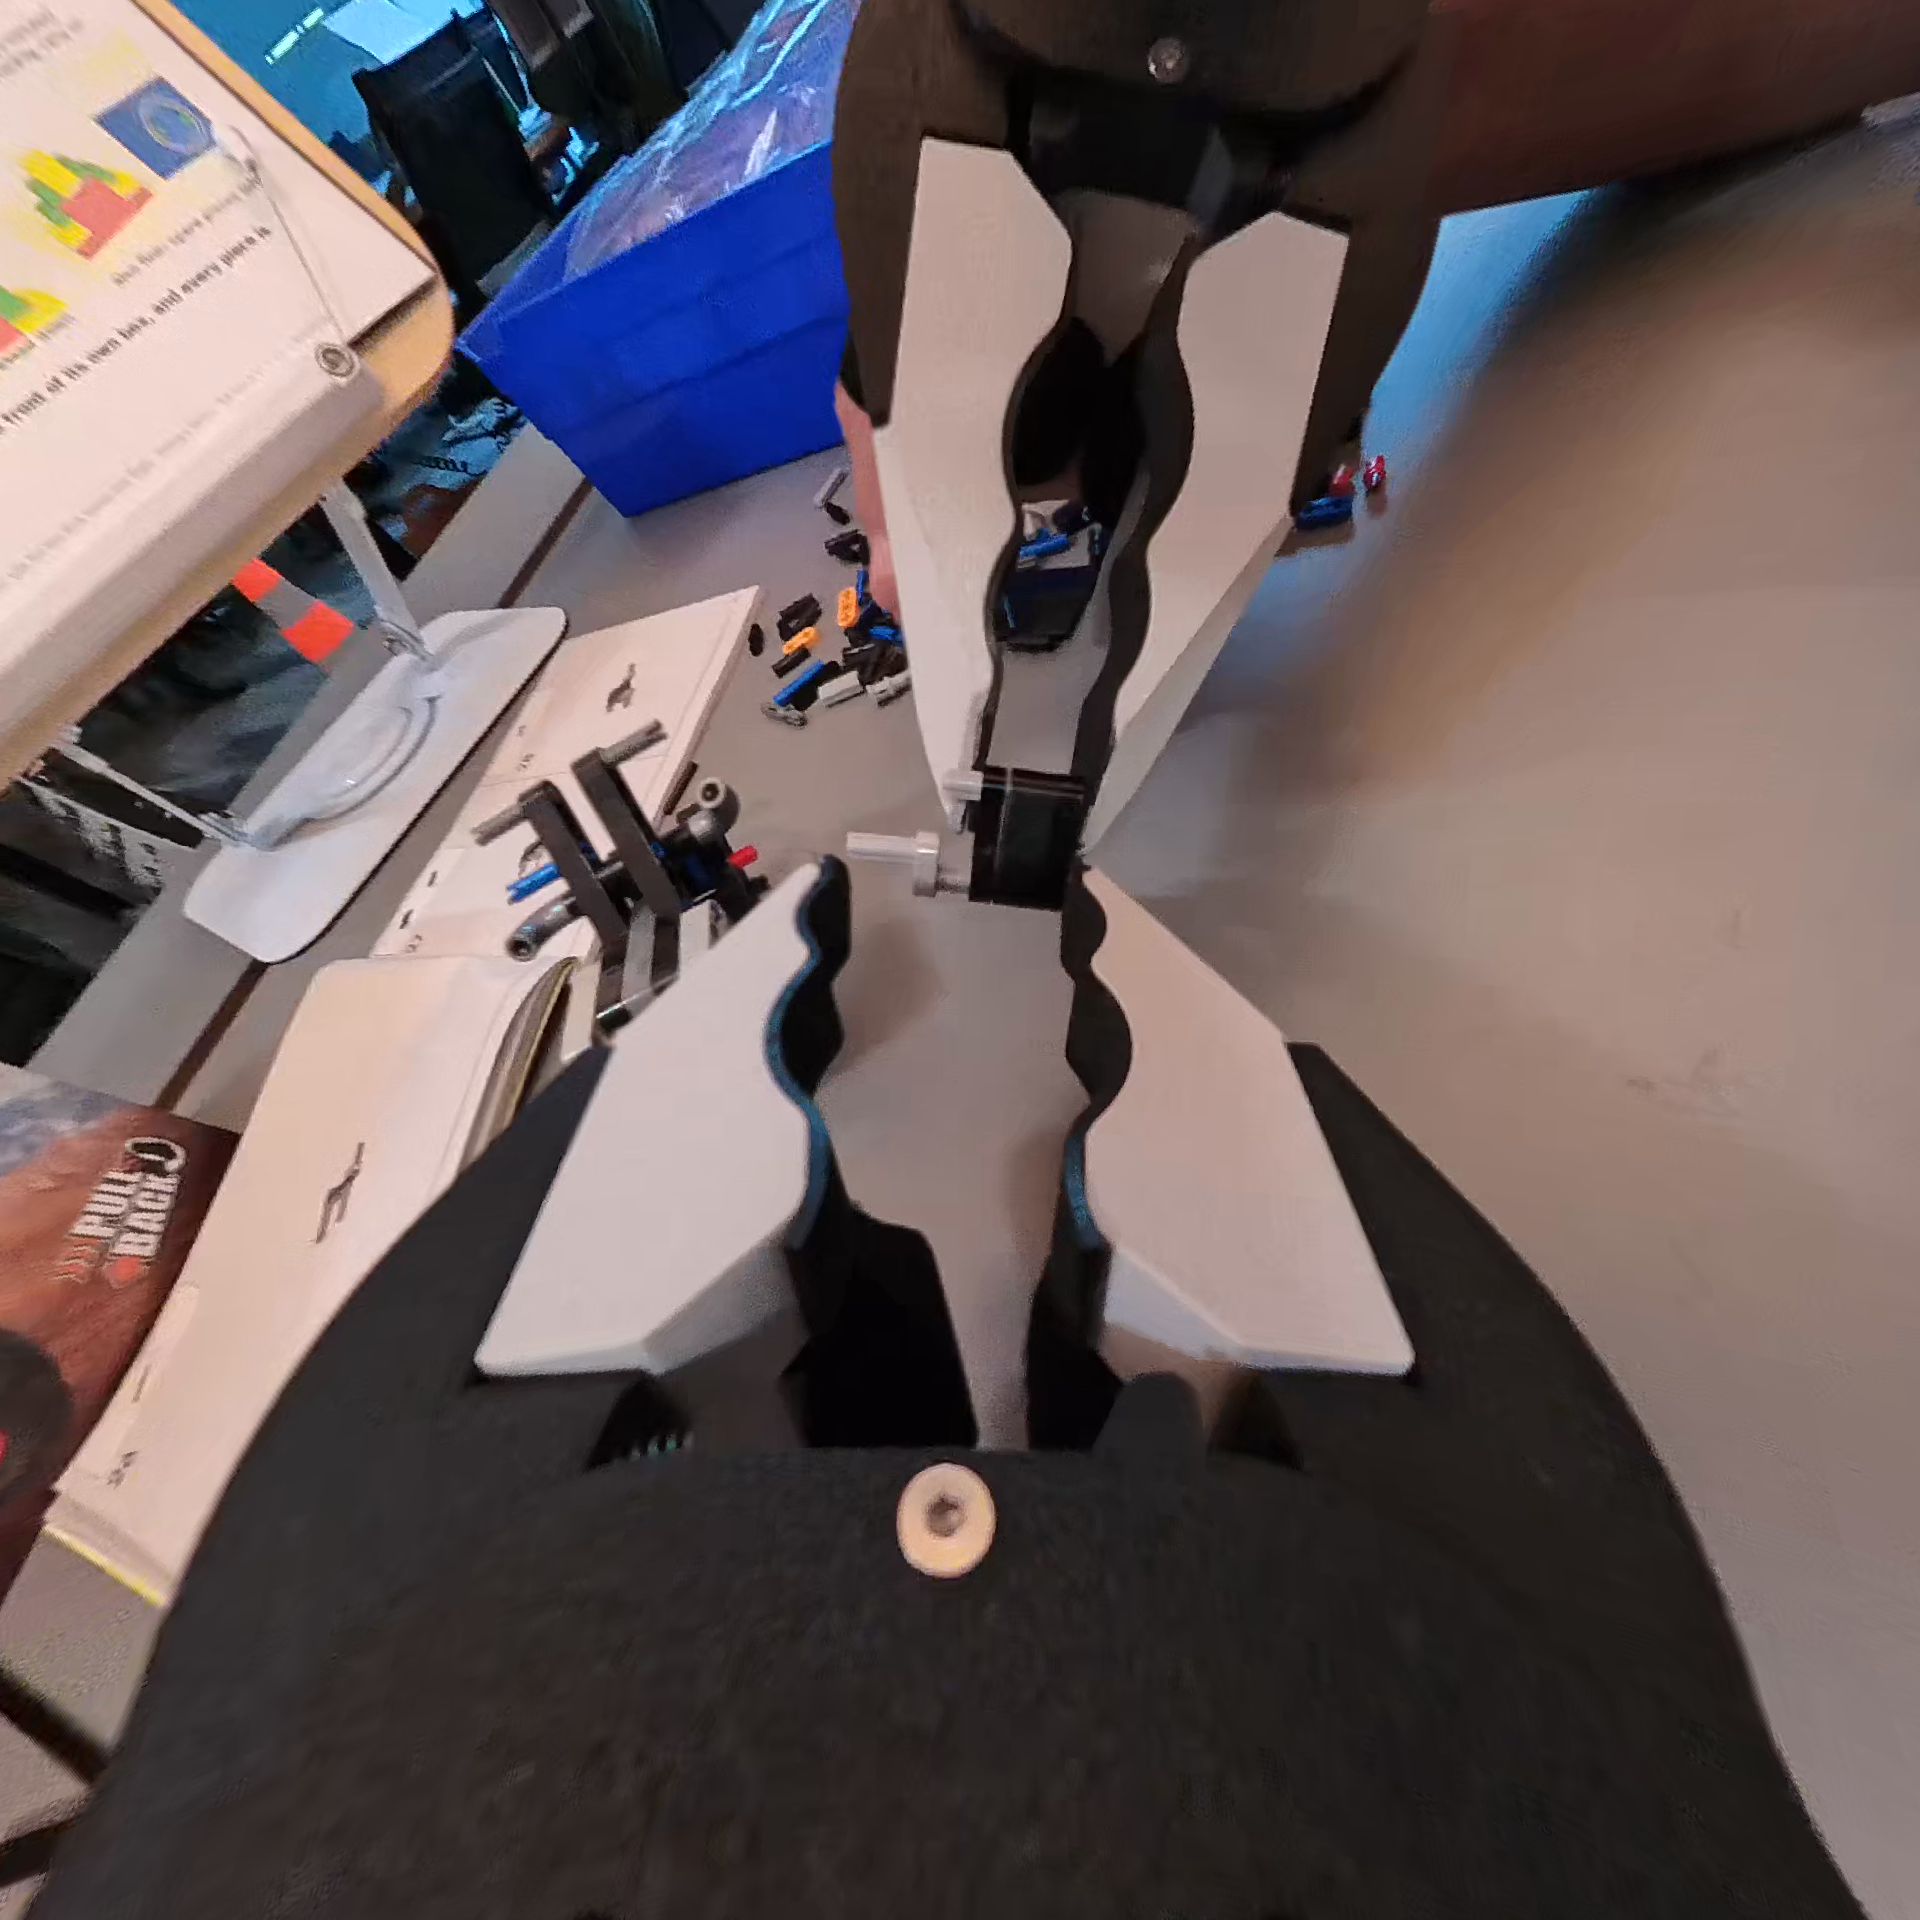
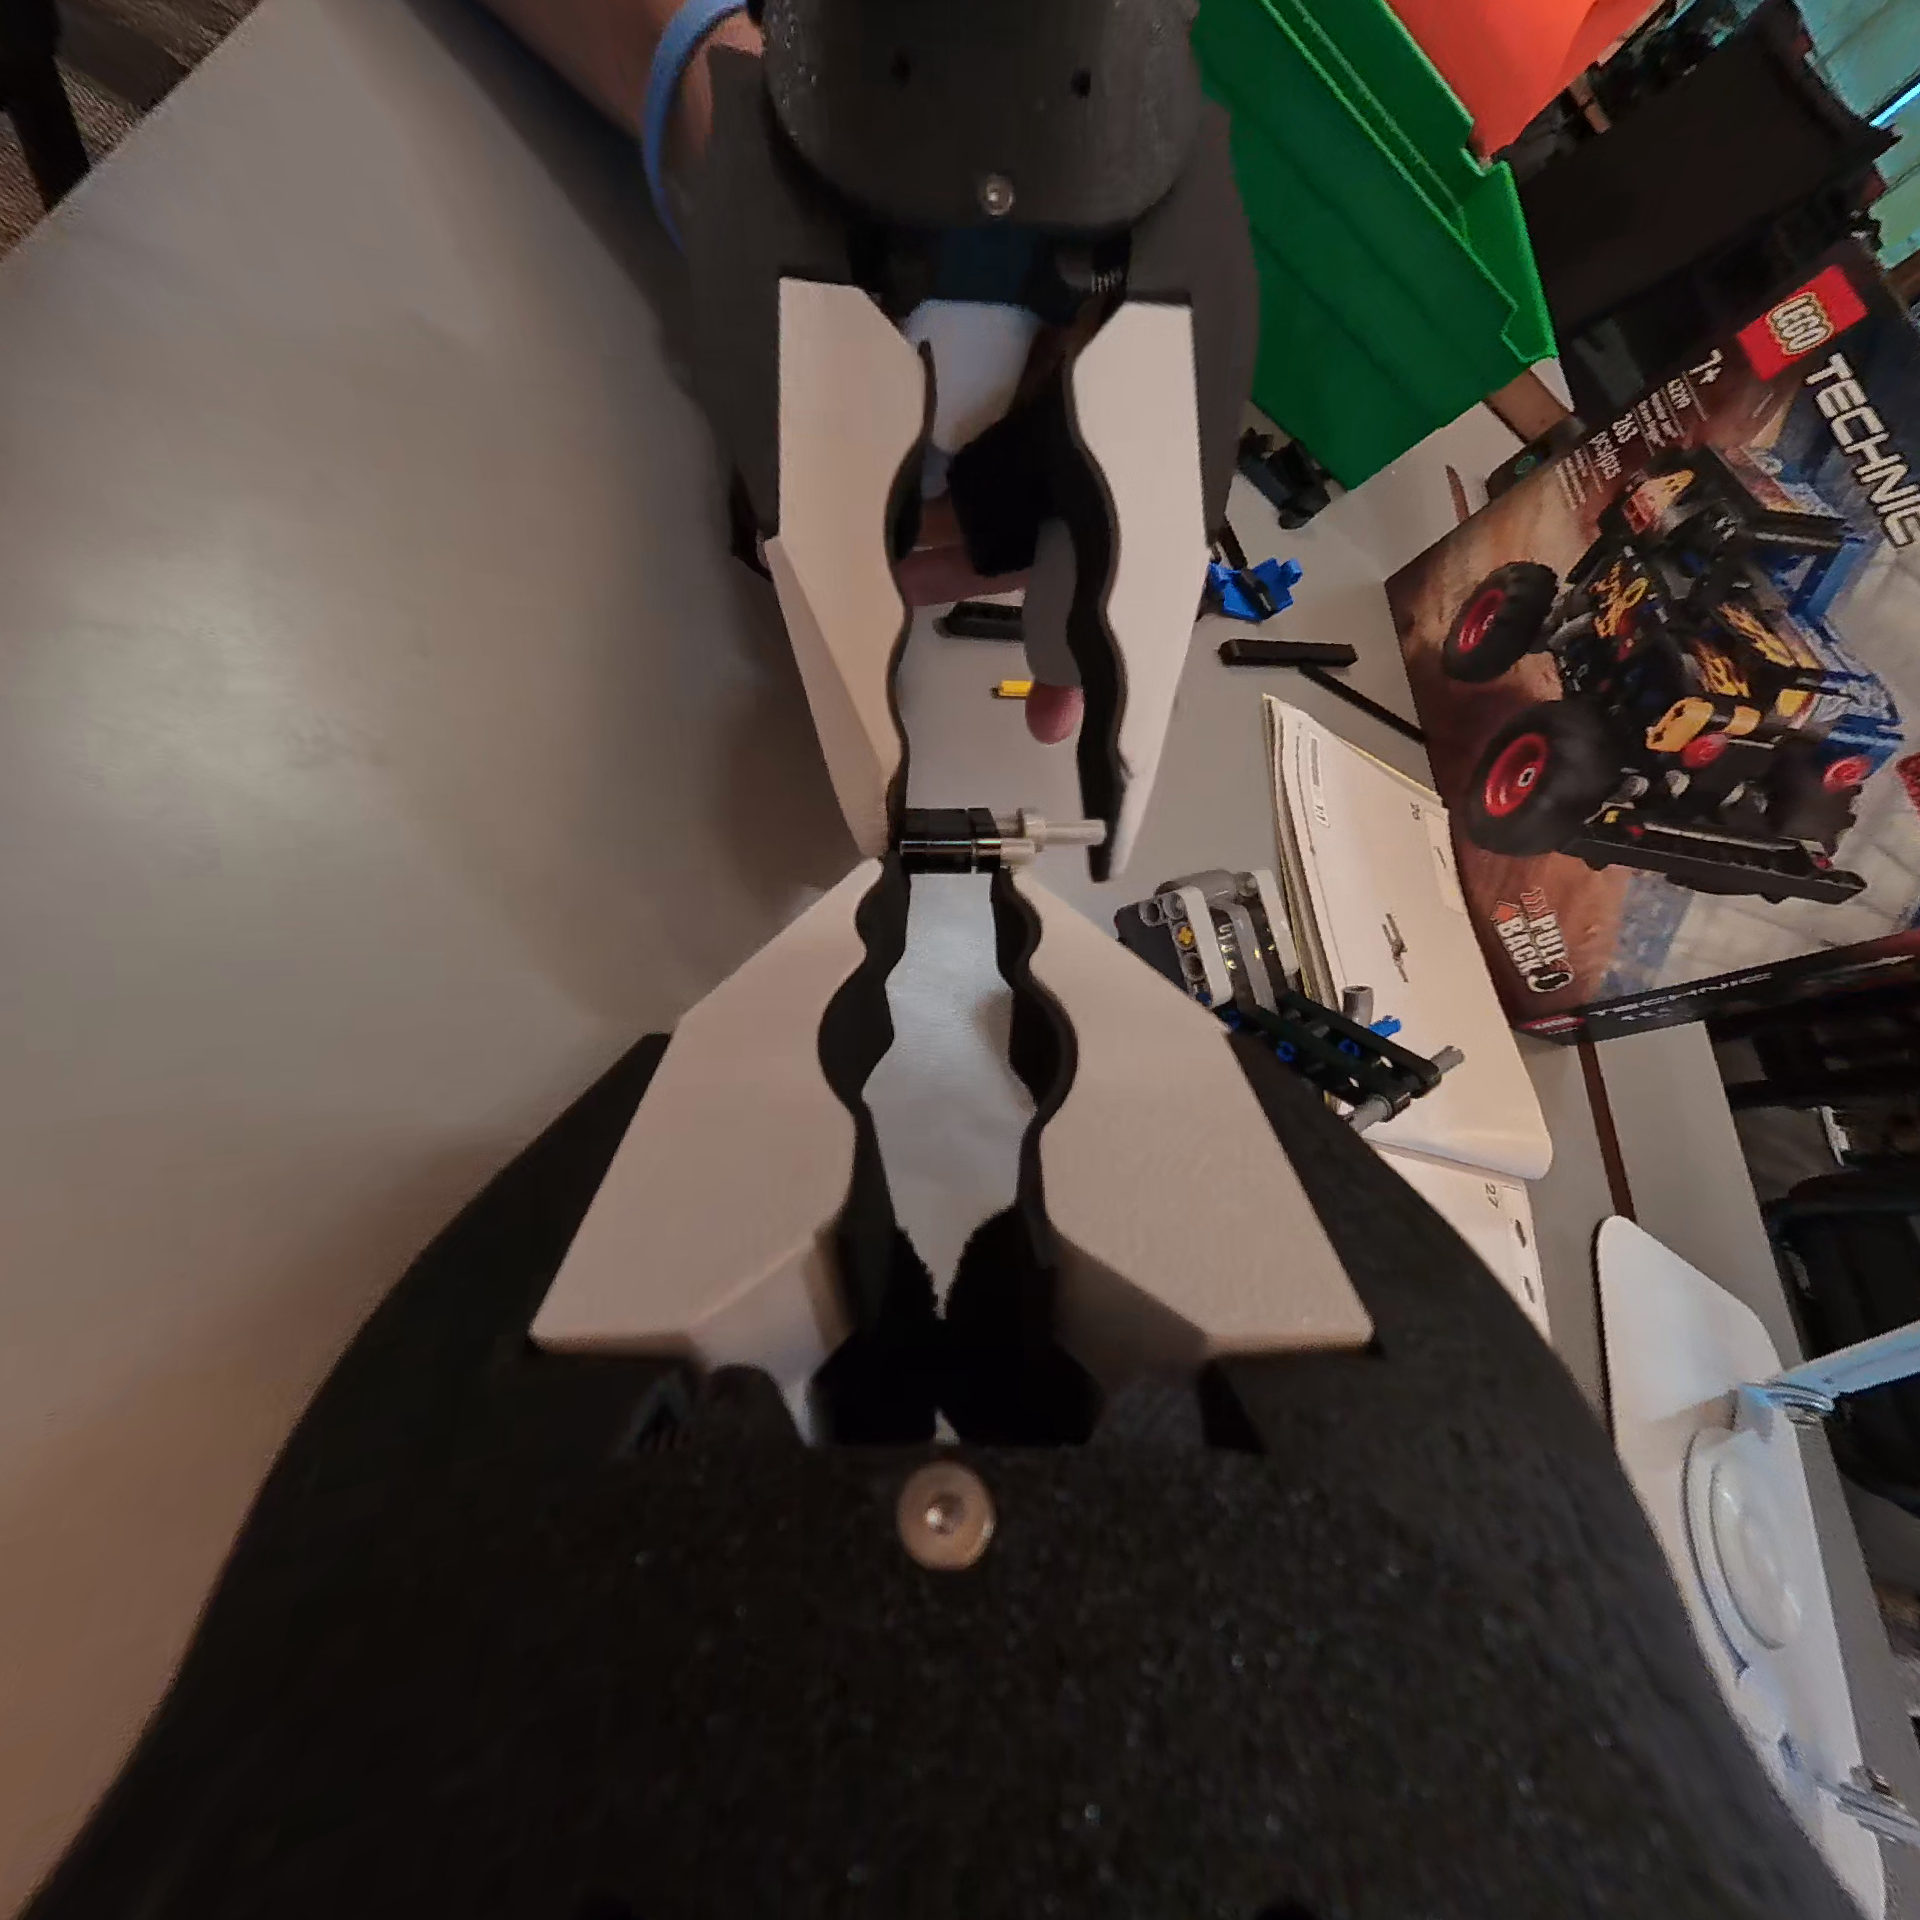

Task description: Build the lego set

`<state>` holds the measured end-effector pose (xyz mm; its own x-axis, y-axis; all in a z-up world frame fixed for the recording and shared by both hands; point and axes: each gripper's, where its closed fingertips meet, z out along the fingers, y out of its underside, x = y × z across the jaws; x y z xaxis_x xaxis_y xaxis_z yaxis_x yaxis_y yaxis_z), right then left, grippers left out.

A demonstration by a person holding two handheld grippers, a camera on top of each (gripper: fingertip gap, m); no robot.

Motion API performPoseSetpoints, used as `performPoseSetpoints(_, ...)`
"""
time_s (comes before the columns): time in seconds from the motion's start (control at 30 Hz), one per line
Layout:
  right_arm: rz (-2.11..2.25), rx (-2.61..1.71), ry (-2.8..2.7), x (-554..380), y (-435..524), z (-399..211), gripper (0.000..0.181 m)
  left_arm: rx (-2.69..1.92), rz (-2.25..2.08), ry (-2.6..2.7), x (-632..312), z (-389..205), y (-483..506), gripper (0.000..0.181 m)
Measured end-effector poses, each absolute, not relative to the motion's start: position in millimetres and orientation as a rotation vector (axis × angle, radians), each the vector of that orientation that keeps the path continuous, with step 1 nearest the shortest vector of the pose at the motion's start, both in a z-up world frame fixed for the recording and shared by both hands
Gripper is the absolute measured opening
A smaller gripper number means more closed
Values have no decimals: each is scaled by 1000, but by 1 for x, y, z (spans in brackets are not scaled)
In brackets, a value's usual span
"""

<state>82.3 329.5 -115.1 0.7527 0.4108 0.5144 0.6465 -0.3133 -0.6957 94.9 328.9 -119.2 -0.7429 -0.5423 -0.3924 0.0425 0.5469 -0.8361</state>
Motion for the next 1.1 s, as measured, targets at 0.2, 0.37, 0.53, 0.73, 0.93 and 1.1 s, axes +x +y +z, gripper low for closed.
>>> performPoseSetpoints(0.2, -316, -1963, -804, 84, 331, -119, 16, -368, -1125, 2161, 94, -127, 327, 26)
performPoseSetpoints(0.37, -265, -1973, -789, 83, 330, -122, 16, -286, -980, 2140, 96, -137, 326, 35)
performPoseSetpoints(0.53, -204, -1968, -740, 82, 332, -119, 16, -365, -1066, 2154, 97, -131, 328, 25)
performPoseSetpoints(0.73, -281, -2070, -681, 99, 330, -121, 29, -479, -968, 2173, 108, -141, 342, 25)
performPoseSetpoints(0.93, -415, -2051, -716, 85, 343, -111, 30, -376, -719, 2063, 114, -138, 350, 25)
performPoseSetpoints(1.1, -606, -2116, -788, 95, 347, -128, 23, -328, -553, 2024, 115, -140, 352, 25)
